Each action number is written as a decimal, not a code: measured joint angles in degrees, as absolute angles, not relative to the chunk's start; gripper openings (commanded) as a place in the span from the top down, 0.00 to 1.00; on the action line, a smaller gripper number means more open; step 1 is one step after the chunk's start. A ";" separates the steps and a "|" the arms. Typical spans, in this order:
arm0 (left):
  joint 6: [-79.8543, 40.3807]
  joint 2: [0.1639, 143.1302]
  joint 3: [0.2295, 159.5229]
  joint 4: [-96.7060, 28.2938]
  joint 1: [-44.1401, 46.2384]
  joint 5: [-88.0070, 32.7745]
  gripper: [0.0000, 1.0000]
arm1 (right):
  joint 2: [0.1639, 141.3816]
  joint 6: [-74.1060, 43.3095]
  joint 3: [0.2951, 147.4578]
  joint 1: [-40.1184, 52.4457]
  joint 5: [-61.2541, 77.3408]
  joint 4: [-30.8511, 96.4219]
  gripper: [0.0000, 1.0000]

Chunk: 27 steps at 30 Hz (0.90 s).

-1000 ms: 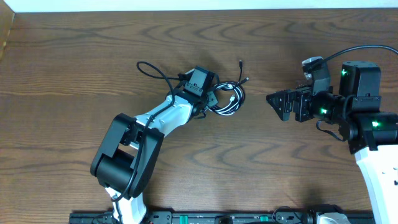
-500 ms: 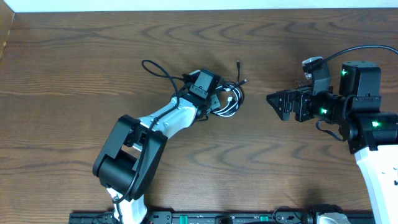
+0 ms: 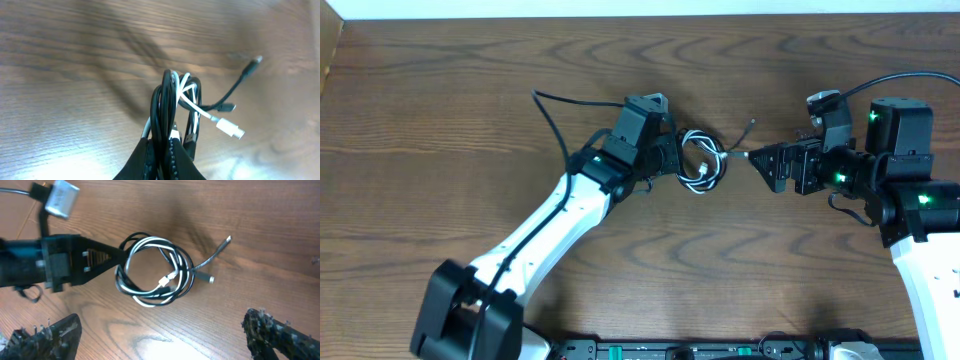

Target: Untangle cables

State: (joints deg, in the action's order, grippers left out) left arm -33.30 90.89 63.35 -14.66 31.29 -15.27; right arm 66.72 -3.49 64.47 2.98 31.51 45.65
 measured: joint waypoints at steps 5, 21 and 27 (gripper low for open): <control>-31.51 89.36 63.35 -14.90 31.20 -20.95 0.92 | 66.72 -4.23 64.47 2.98 31.51 45.65 0.07; -27.64 89.36 63.35 -13.06 25.98 -48.01 0.93 | 75.05 -5.41 64.51 5.78 31.77 43.99 0.39; -26.52 89.36 63.35 -13.06 24.05 -54.37 0.93 | 77.34 -4.86 64.51 7.92 31.83 42.17 0.41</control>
State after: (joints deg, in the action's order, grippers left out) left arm -26.52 89.36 63.35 -13.06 24.05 -54.37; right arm 77.34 -4.86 64.51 7.92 31.83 42.17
